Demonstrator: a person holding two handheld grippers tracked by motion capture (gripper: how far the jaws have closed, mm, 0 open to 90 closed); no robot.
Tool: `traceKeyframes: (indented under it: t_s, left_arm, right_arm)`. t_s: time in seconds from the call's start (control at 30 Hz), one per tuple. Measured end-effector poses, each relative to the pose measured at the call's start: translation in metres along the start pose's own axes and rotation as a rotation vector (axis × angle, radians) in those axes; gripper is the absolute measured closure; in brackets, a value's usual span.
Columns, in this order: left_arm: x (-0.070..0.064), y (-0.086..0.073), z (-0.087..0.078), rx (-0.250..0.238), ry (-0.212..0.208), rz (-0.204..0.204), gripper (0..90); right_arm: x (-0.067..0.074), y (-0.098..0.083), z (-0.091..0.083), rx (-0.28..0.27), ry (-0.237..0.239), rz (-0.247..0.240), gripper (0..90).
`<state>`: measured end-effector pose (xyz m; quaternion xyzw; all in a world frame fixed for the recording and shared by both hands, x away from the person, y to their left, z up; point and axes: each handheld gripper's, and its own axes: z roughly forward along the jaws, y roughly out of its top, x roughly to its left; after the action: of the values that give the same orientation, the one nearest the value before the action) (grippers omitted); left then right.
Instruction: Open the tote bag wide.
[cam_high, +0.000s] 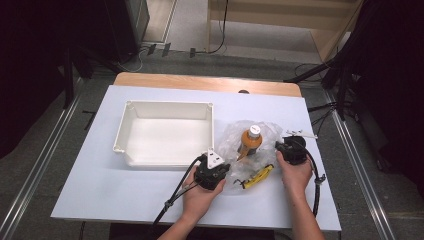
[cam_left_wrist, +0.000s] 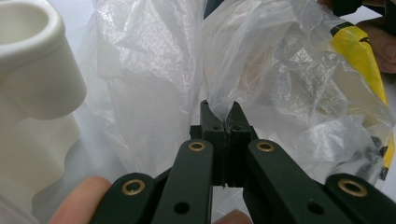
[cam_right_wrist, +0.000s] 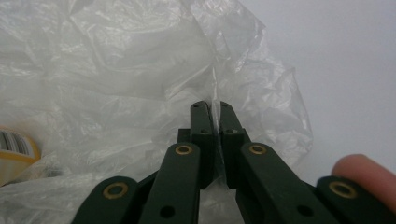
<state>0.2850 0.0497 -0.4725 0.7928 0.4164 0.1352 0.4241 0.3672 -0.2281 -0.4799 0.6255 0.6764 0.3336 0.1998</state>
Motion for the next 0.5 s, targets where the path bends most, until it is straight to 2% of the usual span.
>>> traceKeyframes:
  t_s: [0.13,0.23,0.33,0.5]
  left_arm:
    - [0.000,0.000,0.000,-0.001,0.001,0.001,90.0]
    - [0.000,0.000,0.000,-0.005,0.000,0.000,90.0]
    - [0.000,0.000,0.000,-0.006,0.001,0.002,90.0]
    - [-0.001,0.000,0.000,-0.008,0.000,0.000,90.0]
  right_arm:
    - [-0.002,0.001,-0.012,-0.082,0.061,0.031,58.3]
    - [-0.001,0.005,-0.029,-0.175,0.080,0.032,52.4]
    - [0.005,0.008,-0.046,-0.266,0.087,0.007,48.3]
    - [0.016,0.015,-0.065,-0.364,0.112,-0.022,46.9]
